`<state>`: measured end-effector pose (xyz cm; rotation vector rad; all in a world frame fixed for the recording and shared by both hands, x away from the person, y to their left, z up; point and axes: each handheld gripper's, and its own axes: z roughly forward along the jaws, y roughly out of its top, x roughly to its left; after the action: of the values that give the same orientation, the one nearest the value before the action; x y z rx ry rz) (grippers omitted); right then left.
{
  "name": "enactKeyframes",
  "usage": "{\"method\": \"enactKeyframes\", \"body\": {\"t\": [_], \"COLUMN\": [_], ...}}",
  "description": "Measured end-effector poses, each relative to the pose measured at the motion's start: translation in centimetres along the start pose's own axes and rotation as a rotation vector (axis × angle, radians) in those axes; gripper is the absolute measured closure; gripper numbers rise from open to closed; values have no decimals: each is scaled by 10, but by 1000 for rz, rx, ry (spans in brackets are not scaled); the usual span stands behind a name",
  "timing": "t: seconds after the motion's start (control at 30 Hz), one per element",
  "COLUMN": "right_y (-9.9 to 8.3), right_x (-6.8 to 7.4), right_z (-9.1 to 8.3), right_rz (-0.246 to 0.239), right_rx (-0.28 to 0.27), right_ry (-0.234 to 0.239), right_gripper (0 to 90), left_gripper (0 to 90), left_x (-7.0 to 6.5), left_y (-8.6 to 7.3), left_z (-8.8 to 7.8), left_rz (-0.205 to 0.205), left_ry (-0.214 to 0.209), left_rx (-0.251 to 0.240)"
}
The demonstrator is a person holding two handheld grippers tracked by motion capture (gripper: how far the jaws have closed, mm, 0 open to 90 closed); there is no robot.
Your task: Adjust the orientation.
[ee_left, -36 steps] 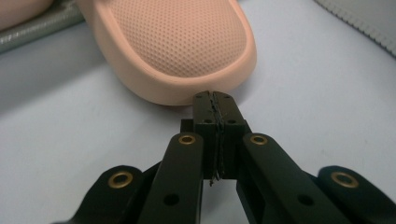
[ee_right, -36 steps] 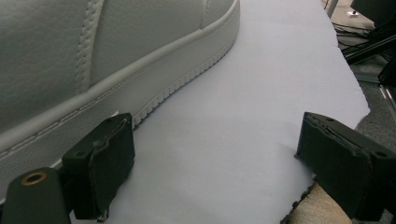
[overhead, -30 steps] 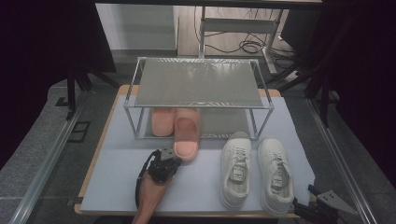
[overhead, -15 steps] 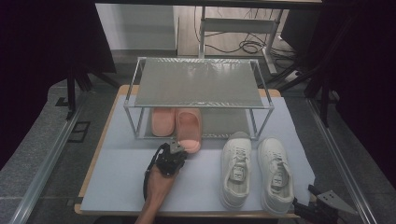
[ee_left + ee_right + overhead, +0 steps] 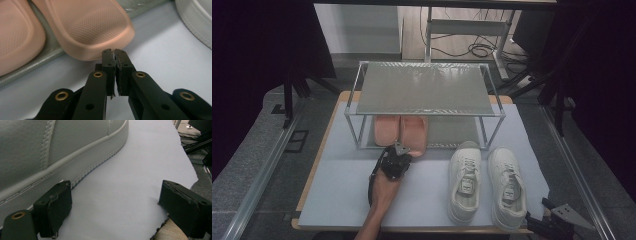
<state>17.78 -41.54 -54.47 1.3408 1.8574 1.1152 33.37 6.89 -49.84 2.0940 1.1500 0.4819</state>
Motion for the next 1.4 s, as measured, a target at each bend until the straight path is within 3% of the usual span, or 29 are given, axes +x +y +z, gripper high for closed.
{"method": "enactKeyframes", "body": {"t": [0.4, 0.77, 1.13, 1.4], "right_y": [0, 0, 0, 0], "right_x": [0, 0, 0, 0], "right_z": [0, 0, 0, 0], "right_rz": [0, 0, 0, 0], "right_rx": [0, 0, -1, -1], "right_ry": [0, 0, 0, 0], "right_gripper": [115, 115, 115, 115], "left_gripper": [869, 870, 875, 848], "left_x": [19, 28, 31, 26], "left_y": [10, 20, 24, 22], "left_z": [13, 28, 35, 25], "left_rz": [-40, -49, -60, -53], "left_ry": [26, 43, 43, 21], "left_rx": [5, 36, 44, 19]}}
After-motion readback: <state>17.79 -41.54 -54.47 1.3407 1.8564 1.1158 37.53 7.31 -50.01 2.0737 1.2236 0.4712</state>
